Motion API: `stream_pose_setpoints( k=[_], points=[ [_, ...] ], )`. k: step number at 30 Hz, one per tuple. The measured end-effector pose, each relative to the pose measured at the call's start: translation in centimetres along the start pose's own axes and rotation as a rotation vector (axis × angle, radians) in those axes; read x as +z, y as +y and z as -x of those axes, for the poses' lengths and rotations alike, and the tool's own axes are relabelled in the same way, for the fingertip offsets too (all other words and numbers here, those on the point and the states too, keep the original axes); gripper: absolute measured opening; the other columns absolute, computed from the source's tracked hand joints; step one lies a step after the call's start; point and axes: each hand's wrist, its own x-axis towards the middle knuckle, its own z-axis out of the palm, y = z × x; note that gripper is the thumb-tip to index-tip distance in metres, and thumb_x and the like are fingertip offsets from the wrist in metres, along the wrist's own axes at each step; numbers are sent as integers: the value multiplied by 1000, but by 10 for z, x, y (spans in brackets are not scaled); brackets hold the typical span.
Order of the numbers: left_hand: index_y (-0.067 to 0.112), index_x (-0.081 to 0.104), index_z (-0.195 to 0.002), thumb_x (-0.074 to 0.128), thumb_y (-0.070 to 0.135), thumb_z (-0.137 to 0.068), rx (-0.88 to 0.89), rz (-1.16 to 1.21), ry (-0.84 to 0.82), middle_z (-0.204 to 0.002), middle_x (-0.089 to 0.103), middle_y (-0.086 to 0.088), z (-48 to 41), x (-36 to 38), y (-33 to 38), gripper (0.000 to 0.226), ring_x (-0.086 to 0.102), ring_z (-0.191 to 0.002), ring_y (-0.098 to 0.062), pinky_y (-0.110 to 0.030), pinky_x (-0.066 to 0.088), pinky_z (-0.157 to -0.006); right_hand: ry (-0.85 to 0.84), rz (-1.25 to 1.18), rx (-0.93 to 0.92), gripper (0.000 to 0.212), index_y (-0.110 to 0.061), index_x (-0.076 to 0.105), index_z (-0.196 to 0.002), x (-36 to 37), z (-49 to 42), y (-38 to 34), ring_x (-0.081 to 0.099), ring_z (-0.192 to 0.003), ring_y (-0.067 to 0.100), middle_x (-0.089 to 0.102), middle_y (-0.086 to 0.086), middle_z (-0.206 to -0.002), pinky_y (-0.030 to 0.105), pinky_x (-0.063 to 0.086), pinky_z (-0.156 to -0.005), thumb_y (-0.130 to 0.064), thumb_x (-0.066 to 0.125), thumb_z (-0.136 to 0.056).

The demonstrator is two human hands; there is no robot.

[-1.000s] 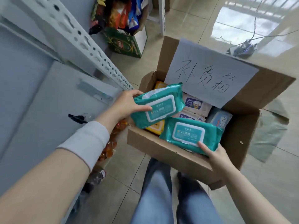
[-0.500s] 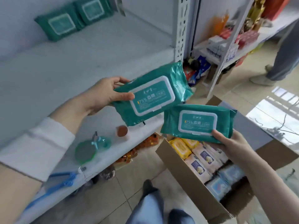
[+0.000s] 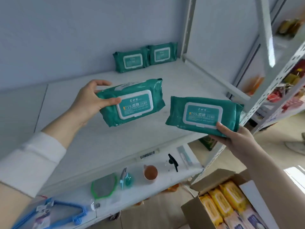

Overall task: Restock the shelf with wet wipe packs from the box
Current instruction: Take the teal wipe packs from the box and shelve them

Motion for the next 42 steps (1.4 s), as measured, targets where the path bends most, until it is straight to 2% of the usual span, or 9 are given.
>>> stream_pose_setpoints(
  k=[3, 8, 12, 17, 23, 26, 30, 38, 42],
  points=[
    [29, 51, -109, 83, 14, -65, 13, 11, 91, -97, 59, 4, -29, -1, -13, 56, 58, -86, -9, -21, 48, -68, 7, 21, 8, 104, -5, 59, -103, 11, -38, -11, 73, -86, 17, 70, 6, -104, 23, 58, -62, -43, 95, -13],
    [24, 56, -106, 81, 9, -67, 6, 158, 185, -93, 61, 13, -81, 7, -33, 48, 59, -82, 1, -9, 50, -65, -41, 68, -8, 99, -9, 60, -100, 27, -110, -26, 73, -84, 15, 76, -1, -90, 24, 58, -63, -44, 94, -14],
    [28, 63, -90, 77, 4, -69, -23, 226, 165, -91, 67, 10, -132, 11, -44, 36, 64, -80, -3, -9, 52, -63, -99, 91, 10, 97, -11, 59, -103, 35, -186, -35, 72, -87, 15, 76, -3, -94, 25, 58, -65, -42, 95, -19],
    [28, 65, -93, 76, 0, -70, -37, 204, 173, -80, 72, 18, -204, 17, -54, 37, 66, -74, 4, -11, 51, -65, -223, 131, 50, 92, -9, 58, -106, 50, -289, -51, 71, -93, 17, 75, 1, -99, 25, 58, -68, -39, 95, -27],
    [32, 62, -88, 75, -2, -69, 16, 49, 198, -72, 69, 30, -278, 41, -67, 41, 63, -68, 13, -3, 47, -62, -309, 289, -1, 70, -16, 58, -115, 60, -402, -60, 66, -105, 22, 70, 4, -114, 31, 55, -88, -35, 87, -54],
    [34, 61, -90, 76, -1, -68, 39, -52, 210, -74, 67, 34, -297, 44, -71, 43, 62, -71, 16, -1, 45, -65, -193, 575, -129, 46, -18, 57, -119, 64, -440, -63, 63, -95, 14, 66, -4, -108, 30, 47, -92, -19, 74, -76],
    [39, 61, -92, 79, 7, -66, 89, -142, 248, -79, 65, 38, -306, 42, -76, 45, 60, -75, 18, 1, 44, -69, -114, 754, -242, 49, -15, 56, -121, 68, -464, -67, 60, -86, 9, 62, -3, -107, 8, 49, -71, -11, 75, -76],
    [40, 53, -96, 80, 12, -68, 117, -236, 282, -96, 60, 25, -301, 47, -78, 48, 56, -80, 19, 3, 42, -73, -27, 814, -272, 60, -9, 46, -128, 75, -471, -58, 57, -99, 16, 58, -3, -116, 24, 44, -83, -15, 75, -76],
    [23, 49, -119, 80, 21, -69, 110, -358, 332, -117, 53, 10, -293, 52, -75, 59, 53, -105, -5, -15, 39, -92, 76, 797, -224, 86, -11, 27, -145, 82, -460, -55, 51, -120, 20, 48, 4, -138, 35, 43, -100, -19, 77, -75]
  ],
)
